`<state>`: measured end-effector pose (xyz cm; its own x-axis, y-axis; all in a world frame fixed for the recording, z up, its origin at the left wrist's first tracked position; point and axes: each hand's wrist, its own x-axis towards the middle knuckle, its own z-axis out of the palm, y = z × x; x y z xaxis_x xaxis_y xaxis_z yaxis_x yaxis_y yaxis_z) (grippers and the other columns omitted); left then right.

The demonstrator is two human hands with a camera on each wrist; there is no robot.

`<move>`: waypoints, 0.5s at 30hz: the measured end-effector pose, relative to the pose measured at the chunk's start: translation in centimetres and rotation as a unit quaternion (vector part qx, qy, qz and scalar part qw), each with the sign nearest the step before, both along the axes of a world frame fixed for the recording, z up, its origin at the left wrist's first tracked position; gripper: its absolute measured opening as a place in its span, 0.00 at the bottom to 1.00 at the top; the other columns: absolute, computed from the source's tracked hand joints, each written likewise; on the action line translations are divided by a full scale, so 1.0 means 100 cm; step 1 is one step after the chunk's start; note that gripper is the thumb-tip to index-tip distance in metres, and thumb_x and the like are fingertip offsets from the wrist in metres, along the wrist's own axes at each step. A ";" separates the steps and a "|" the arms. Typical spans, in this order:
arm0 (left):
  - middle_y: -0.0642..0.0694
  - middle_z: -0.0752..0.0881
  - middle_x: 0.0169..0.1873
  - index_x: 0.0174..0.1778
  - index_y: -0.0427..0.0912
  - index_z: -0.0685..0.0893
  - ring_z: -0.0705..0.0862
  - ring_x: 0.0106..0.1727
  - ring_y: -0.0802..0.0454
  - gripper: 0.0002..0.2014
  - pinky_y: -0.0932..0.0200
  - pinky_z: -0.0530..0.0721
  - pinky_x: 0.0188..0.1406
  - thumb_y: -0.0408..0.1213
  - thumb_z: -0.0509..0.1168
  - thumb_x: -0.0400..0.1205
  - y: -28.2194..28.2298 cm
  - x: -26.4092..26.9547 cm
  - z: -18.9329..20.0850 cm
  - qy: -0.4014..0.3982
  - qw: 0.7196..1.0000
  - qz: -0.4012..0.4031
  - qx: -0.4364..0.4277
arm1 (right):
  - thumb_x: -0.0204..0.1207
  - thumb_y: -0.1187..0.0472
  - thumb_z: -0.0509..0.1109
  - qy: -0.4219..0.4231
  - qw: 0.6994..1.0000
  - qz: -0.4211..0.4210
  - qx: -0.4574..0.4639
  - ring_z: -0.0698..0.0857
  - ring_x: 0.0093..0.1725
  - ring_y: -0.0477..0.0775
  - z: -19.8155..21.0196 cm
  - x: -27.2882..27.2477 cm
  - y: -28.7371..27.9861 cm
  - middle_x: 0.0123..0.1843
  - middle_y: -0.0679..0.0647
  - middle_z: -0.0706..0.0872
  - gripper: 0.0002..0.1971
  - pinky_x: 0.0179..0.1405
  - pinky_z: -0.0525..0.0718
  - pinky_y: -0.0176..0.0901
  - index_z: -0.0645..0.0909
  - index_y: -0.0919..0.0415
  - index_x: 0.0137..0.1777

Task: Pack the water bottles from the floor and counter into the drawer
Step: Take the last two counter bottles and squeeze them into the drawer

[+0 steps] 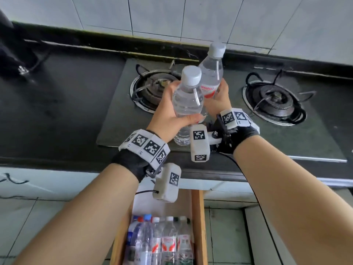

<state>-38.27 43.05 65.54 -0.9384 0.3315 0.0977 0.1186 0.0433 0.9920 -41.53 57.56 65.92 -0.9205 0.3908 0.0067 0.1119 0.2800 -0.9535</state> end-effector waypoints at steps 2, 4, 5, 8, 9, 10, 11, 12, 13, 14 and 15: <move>0.59 0.78 0.57 0.67 0.49 0.63 0.78 0.59 0.68 0.36 0.75 0.78 0.57 0.28 0.75 0.69 -0.008 0.005 -0.004 0.006 0.999 0.024 0.022 | 0.62 0.55 0.80 -0.026 0.994 -0.061 0.081 0.80 0.62 0.54 -0.005 -0.001 -0.008 0.67 0.59 0.77 0.39 0.64 0.79 0.49 0.67 0.62 0.71; 0.56 0.78 0.57 0.71 0.41 0.63 0.79 0.57 0.68 0.37 0.75 0.78 0.57 0.28 0.74 0.69 -0.019 0.010 -0.007 0.005 0.998 0.055 0.044 | 0.60 0.54 0.80 -0.052 0.991 -0.070 0.105 0.77 0.65 0.56 -0.008 0.002 -0.012 0.68 0.59 0.74 0.39 0.67 0.77 0.51 0.68 0.60 0.70; 0.56 0.78 0.57 0.71 0.40 0.62 0.79 0.56 0.69 0.37 0.73 0.78 0.58 0.29 0.74 0.69 -0.024 0.014 -0.006 0.005 0.996 0.072 0.053 | 0.60 0.56 0.80 -0.036 0.994 -0.053 0.087 0.79 0.61 0.55 -0.005 0.005 -0.014 0.64 0.59 0.77 0.33 0.66 0.79 0.52 0.72 0.59 0.65; 0.58 0.77 0.56 0.67 0.48 0.64 0.79 0.54 0.73 0.34 0.70 0.79 0.60 0.29 0.73 0.70 -0.042 0.028 -0.005 0.005 0.991 0.116 0.074 | 0.62 0.65 0.78 0.018 1.000 -0.003 0.021 0.84 0.50 0.52 0.000 0.019 -0.020 0.47 0.52 0.85 0.16 0.60 0.84 0.56 0.76 0.56 0.45; 0.58 0.77 0.56 0.66 0.50 0.64 0.80 0.53 0.74 0.34 0.69 0.80 0.60 0.30 0.74 0.69 -0.048 0.035 -0.004 0.007 0.989 0.123 0.082 | 0.61 0.65 0.79 0.035 0.999 0.006 -0.014 0.85 0.50 0.51 -0.001 0.027 -0.022 0.47 0.51 0.86 0.18 0.59 0.85 0.54 0.78 0.56 0.48; 0.57 0.78 0.56 0.65 0.51 0.65 0.81 0.54 0.73 0.35 0.67 0.80 0.60 0.31 0.75 0.66 -0.055 0.041 -0.003 0.009 0.987 0.129 0.094 | 0.59 0.65 0.80 0.058 0.997 0.014 -0.054 0.85 0.51 0.50 -0.004 0.035 -0.023 0.50 0.51 0.86 0.23 0.57 0.86 0.50 0.77 0.58 0.54; 0.55 0.79 0.56 0.63 0.51 0.67 0.81 0.55 0.71 0.35 0.65 0.81 0.60 0.33 0.76 0.64 -0.062 0.048 -0.002 0.013 0.985 0.132 0.111 | 0.59 0.66 0.81 0.080 0.992 0.024 -0.090 0.86 0.51 0.48 -0.007 0.046 -0.026 0.52 0.52 0.86 0.28 0.55 0.87 0.45 0.76 0.61 0.59; 0.51 0.80 0.57 0.63 0.49 0.69 0.82 0.56 0.66 0.35 0.63 0.82 0.59 0.36 0.77 0.61 -0.068 0.054 -0.002 0.015 0.983 0.134 0.127 | 0.58 0.67 0.81 0.100 0.987 0.036 -0.120 0.86 0.50 0.46 -0.010 0.057 -0.028 0.52 0.51 0.86 0.29 0.52 0.87 0.41 0.75 0.61 0.60; 0.46 0.80 0.57 0.64 0.44 0.71 0.82 0.58 0.58 0.37 0.59 0.81 0.59 0.38 0.77 0.60 -0.073 0.062 -0.002 0.016 0.981 0.133 0.140 | 0.58 0.67 0.81 0.118 0.982 0.053 -0.138 0.86 0.50 0.45 -0.009 0.069 -0.032 0.51 0.50 0.86 0.28 0.51 0.86 0.40 0.75 0.58 0.58; 0.42 0.80 0.57 0.67 0.37 0.70 0.81 0.59 0.51 0.41 0.55 0.81 0.60 0.41 0.79 0.59 -0.077 0.070 -0.002 0.013 0.980 0.128 0.150 | 0.56 0.64 0.81 0.131 0.977 0.072 -0.149 0.87 0.50 0.46 -0.010 0.080 -0.035 0.50 0.49 0.86 0.27 0.51 0.86 0.41 0.76 0.55 0.55; 0.40 0.79 0.56 0.68 0.32 0.69 0.80 0.60 0.46 0.45 0.51 0.80 0.60 0.45 0.80 0.58 -0.079 0.080 -0.003 0.004 0.980 0.121 0.157 | 0.55 0.62 0.80 0.142 0.972 0.095 -0.159 0.87 0.50 0.47 -0.007 0.092 -0.038 0.49 0.50 0.87 0.26 0.52 0.86 0.43 0.77 0.53 0.53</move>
<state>-30.28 35.13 65.20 -0.9848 0.0512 0.1659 0.1495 -0.2356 0.9603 -32.31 53.74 65.22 -0.9547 0.2386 0.1777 -0.1935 -0.0443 -0.9801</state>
